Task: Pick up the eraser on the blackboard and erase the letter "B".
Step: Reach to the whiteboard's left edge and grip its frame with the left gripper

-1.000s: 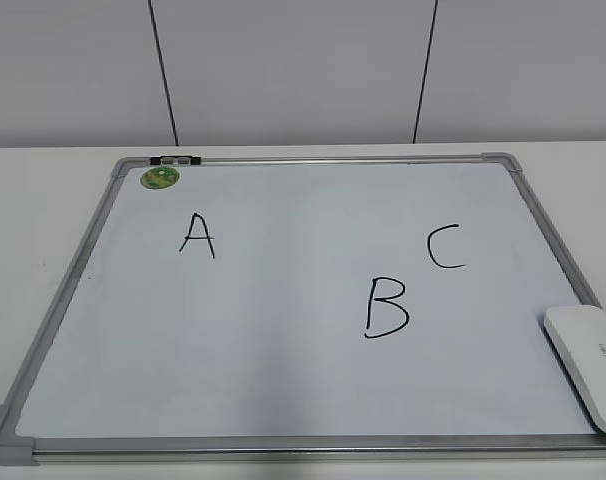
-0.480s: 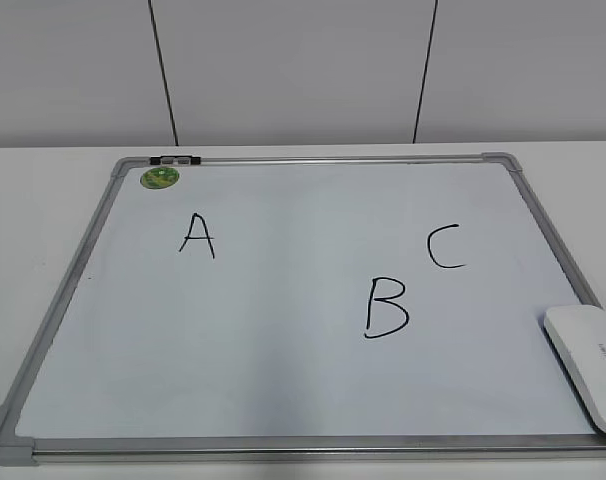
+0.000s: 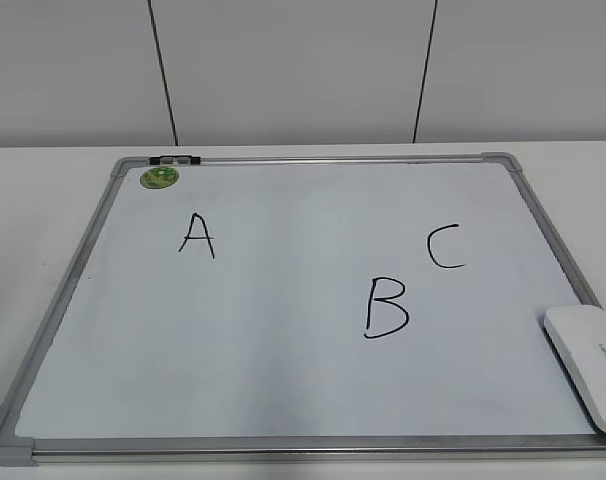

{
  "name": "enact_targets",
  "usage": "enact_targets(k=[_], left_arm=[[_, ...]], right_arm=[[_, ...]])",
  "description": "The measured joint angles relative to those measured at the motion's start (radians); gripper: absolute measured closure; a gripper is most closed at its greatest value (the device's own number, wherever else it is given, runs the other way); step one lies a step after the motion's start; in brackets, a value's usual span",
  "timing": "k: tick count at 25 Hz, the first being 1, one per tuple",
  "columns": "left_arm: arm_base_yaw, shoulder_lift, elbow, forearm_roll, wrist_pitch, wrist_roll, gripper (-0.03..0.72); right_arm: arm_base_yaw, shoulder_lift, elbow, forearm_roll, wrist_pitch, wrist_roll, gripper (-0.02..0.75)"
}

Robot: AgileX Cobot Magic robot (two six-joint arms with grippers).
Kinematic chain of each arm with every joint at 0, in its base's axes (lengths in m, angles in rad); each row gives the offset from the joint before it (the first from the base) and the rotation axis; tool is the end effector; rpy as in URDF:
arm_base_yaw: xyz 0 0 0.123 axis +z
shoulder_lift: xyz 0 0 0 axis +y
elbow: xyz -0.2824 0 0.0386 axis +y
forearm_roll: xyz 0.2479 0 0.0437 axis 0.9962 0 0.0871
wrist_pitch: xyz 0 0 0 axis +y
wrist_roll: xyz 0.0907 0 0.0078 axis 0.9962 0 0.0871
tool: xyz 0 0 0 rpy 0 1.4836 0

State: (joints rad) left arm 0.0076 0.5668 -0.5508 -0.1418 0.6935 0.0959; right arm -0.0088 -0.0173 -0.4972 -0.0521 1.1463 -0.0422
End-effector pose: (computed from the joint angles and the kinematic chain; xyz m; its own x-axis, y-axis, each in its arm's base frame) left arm 0.1050 -0.0074 0.2943 -0.5797 -0.0178 -0.8146 0.0583 0.9963 -0.0633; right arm -0.0110 -0.0042 0.2696 -0.5197 -0.0590 -0.8523 0.0164 0.9967 -0.0790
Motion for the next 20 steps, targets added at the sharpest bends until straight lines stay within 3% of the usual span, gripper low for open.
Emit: enact_targets(k=[8, 20], left_arm=[[-0.014, 0.406, -0.096, -0.007, -0.101, 0.000, 0.100], [-0.014, 1.012, -0.560, -0.029, 0.059, 0.000, 0.126]], right_arm=[[0.000, 0.000, 0.000, 0.000, 0.000, 0.000, 0.148], [0.000, 0.000, 0.000, 0.000, 0.000, 0.000, 0.148]])
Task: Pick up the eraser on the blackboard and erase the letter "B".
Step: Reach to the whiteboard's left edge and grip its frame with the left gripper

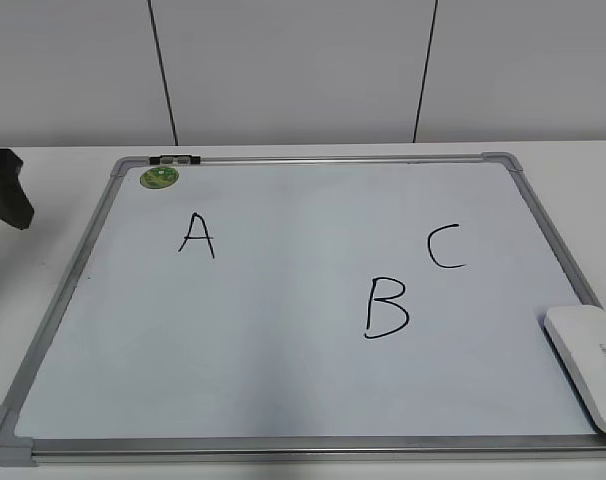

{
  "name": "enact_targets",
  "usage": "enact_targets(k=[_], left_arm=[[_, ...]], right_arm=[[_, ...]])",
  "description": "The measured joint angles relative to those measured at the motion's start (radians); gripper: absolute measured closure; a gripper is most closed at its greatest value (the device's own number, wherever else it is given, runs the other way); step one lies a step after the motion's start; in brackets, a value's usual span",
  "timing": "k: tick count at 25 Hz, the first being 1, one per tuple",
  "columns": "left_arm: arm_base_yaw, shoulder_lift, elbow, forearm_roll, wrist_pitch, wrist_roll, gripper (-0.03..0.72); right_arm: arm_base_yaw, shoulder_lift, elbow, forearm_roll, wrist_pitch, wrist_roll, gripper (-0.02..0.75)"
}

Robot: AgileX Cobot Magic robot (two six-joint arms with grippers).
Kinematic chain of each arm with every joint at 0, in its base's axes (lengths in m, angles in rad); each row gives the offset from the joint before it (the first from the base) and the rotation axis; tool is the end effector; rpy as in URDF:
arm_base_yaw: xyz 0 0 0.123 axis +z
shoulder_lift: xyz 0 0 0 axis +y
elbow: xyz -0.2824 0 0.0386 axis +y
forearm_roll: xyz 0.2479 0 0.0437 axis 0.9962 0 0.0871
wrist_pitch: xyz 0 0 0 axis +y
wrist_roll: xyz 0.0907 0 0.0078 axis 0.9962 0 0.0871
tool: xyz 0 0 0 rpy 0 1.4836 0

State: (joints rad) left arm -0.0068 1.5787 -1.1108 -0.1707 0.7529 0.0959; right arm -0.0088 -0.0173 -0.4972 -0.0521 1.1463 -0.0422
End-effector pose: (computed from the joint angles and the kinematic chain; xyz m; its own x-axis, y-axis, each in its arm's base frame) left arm 0.3205 -0.0128 0.2506 -0.9041 -0.0229 -0.4268 0.0303 0.9926 -0.1174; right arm -0.0110 -0.0042 0.2696 -0.5197 -0.0590 -0.8523 0.0164 0.9967 -0.0790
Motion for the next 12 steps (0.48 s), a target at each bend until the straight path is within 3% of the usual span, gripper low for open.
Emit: enact_targets(k=[5, 12], left_arm=[[0.000, 0.206, -0.152, -0.056, 0.086, 0.059, 0.218], [0.000, 0.363, -0.250, -0.066, 0.110, 0.076, 0.239]], right_arm=[[0.000, 0.000, 0.000, 0.000, 0.000, 0.000, 0.148], [0.000, 0.000, 0.000, 0.000, 0.000, 0.000, 0.148]])
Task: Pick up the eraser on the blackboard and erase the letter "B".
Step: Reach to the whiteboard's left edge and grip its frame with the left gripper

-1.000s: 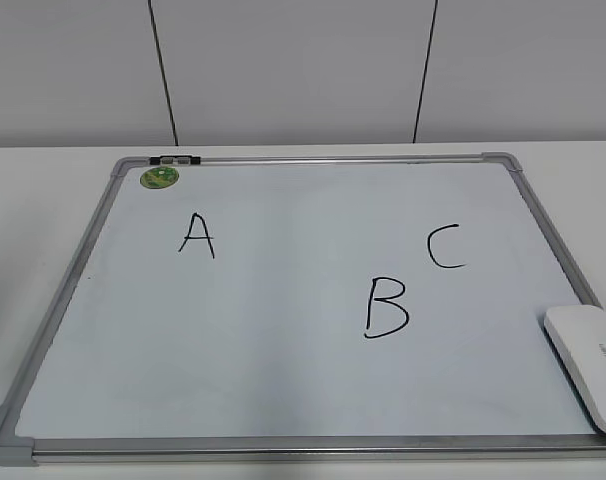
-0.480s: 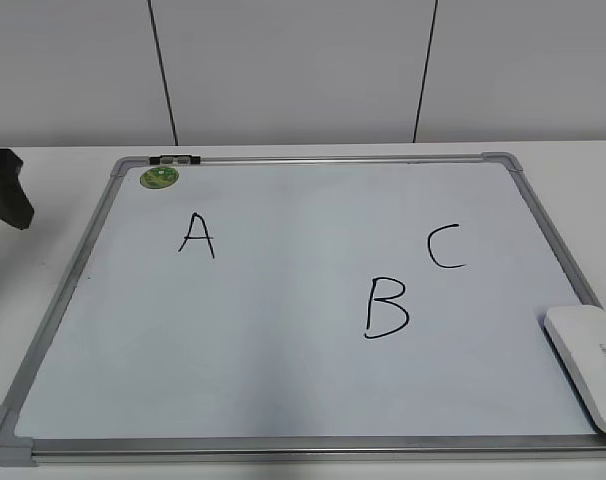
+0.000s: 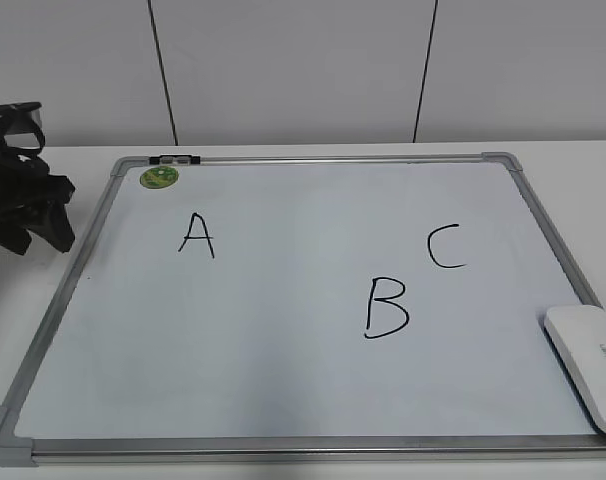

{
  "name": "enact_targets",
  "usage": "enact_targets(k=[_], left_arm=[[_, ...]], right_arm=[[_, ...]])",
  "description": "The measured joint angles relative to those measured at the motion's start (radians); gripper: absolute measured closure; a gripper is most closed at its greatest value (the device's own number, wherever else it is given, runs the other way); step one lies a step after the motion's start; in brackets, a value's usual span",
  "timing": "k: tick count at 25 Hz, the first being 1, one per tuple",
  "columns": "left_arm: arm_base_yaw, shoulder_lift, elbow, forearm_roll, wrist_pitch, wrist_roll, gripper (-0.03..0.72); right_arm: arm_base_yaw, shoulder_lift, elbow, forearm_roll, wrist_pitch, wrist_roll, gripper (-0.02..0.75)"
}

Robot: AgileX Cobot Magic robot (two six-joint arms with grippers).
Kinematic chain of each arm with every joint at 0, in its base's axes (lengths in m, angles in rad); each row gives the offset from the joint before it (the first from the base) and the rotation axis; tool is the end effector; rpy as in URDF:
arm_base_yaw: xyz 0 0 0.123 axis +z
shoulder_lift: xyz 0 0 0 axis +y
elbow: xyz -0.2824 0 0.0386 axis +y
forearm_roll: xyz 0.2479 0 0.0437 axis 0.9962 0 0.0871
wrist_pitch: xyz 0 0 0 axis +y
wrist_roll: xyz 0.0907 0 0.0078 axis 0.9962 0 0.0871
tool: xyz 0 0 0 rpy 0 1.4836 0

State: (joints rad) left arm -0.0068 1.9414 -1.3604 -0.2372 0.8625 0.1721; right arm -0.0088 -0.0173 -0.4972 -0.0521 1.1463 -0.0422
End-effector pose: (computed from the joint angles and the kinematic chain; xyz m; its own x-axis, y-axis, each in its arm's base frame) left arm 0.3895 -0.0189 0.1854 -0.9731 0.0225 -0.2293 0.0628 0.9834 -0.1701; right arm -0.0110 -0.0042 0.2696 -0.5197 -0.0590 -0.8523 0.0164 0.9967 -0.0790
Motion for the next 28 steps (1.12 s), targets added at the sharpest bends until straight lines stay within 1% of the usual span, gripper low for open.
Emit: enact_targets(k=[8, 18, 24, 28], left_arm=[[0.000, 0.119, -0.061, 0.010, 0.000, 0.010, 0.256], [0.000, 0.194, -0.109, 0.014, 0.002, 0.010, 0.351], [0.000, 0.220, -0.122, 0.012, 0.006, 0.012, 0.380], [0.000, 0.220, -0.122, 0.008, 0.008, 0.012, 0.429]], right_arm=[[0.000, 0.000, 0.000, 0.000, 0.000, 0.000, 0.148], [0.000, 0.000, 0.000, 0.000, 0.000, 0.000, 0.148], [0.000, 0.000, 0.000, 0.000, 0.000, 0.000, 0.148], [0.000, 0.000, 0.000, 0.000, 0.000, 0.000, 0.148]])
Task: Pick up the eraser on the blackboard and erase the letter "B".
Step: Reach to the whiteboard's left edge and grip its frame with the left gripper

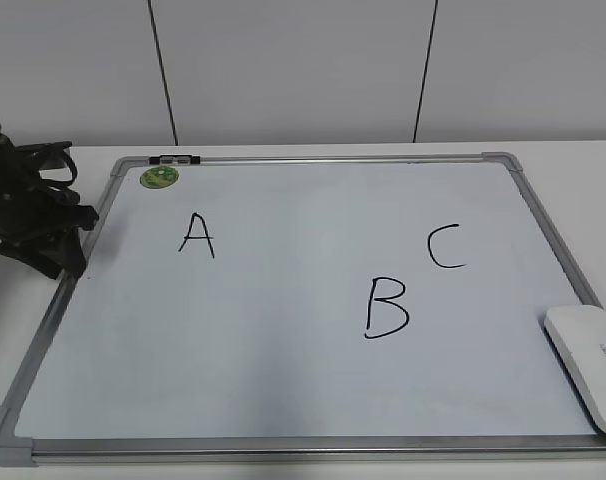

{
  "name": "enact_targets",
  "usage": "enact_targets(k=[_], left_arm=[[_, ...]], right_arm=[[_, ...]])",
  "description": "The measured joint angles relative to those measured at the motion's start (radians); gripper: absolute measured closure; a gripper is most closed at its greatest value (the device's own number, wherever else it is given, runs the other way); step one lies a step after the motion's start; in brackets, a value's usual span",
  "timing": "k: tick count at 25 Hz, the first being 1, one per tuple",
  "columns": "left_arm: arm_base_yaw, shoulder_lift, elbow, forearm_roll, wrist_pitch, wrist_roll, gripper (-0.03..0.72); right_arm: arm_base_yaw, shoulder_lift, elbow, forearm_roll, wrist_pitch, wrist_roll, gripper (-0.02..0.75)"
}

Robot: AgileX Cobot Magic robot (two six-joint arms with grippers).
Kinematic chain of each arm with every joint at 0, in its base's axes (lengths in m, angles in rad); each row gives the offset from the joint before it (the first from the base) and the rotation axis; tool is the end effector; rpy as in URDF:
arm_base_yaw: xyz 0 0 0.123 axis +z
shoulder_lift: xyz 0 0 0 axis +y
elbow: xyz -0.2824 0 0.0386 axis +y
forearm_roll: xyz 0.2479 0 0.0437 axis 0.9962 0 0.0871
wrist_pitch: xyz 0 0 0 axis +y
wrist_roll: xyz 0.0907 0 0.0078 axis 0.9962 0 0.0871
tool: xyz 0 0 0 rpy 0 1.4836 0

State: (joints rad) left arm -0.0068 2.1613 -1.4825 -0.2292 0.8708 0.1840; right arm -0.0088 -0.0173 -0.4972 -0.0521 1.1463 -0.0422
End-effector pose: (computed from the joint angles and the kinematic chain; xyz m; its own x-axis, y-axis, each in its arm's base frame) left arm 0.4203 -0.0187 0.1255 -0.9910 0.0410 -0.1271 0.0623 0.9838 -0.1682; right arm -0.0110 -0.0042 0.2696 -0.5197 -0.0590 -0.8523 0.0164 0.9967 -0.0790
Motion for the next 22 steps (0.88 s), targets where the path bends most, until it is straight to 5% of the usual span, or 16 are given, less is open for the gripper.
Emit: enact_targets(k=[22], left_arm=[[0.007, 0.002, 0.000, -0.025, 0.014, 0.000, 0.551]], right_arm=[[0.000, 0.000, 0.000, 0.000, 0.002, 0.000, 0.148]])
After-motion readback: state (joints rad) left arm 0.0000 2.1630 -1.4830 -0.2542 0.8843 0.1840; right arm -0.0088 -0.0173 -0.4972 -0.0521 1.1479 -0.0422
